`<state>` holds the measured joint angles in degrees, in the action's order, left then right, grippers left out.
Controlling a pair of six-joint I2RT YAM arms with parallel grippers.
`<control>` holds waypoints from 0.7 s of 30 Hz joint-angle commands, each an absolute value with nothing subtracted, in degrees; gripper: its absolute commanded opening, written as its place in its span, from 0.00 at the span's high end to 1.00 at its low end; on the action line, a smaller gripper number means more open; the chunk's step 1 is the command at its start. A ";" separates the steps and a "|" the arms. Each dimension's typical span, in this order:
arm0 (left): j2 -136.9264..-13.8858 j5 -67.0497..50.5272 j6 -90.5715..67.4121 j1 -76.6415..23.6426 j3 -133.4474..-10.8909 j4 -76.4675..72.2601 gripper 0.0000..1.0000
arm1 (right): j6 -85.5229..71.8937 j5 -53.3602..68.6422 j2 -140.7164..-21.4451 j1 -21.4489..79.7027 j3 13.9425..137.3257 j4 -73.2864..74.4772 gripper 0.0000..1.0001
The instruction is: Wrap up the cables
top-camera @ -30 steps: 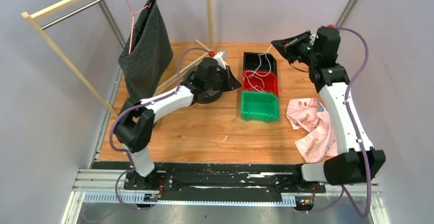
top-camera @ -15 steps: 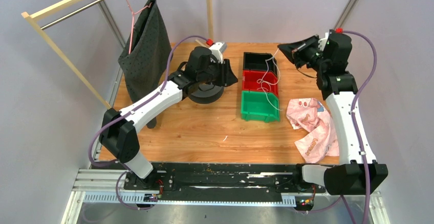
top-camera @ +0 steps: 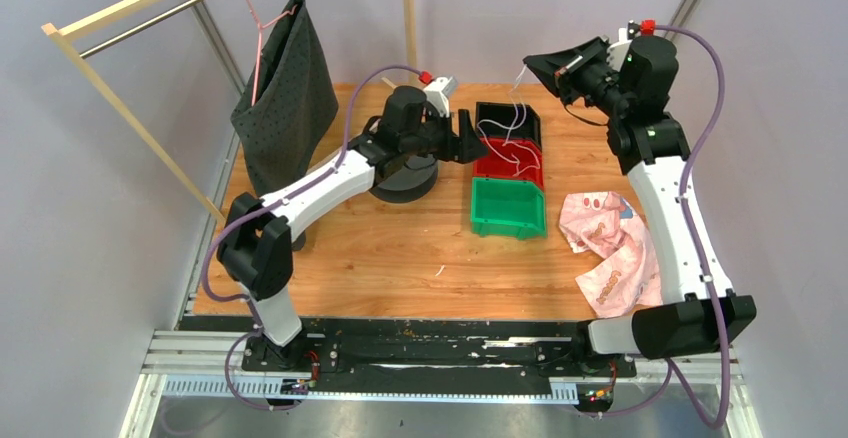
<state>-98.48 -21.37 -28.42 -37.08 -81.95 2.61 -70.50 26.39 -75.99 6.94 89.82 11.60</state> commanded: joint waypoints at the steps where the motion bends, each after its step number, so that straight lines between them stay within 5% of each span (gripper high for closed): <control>1: -103.73 -22.50 -34.44 -37.71 -84.23 0.93 0.27 | -71.83 24.48 -77.44 8.66 92.11 9.37 0.99; 21: -110.66 -15.92 -50.77 -40.21 -80.59 -12.80 0.27 | -75.72 24.06 -82.35 11.32 94.22 4.77 0.99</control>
<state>-109.10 -18.44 -47.37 -39.66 -81.52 -7.99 -74.83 24.23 -81.80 10.04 92.09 6.83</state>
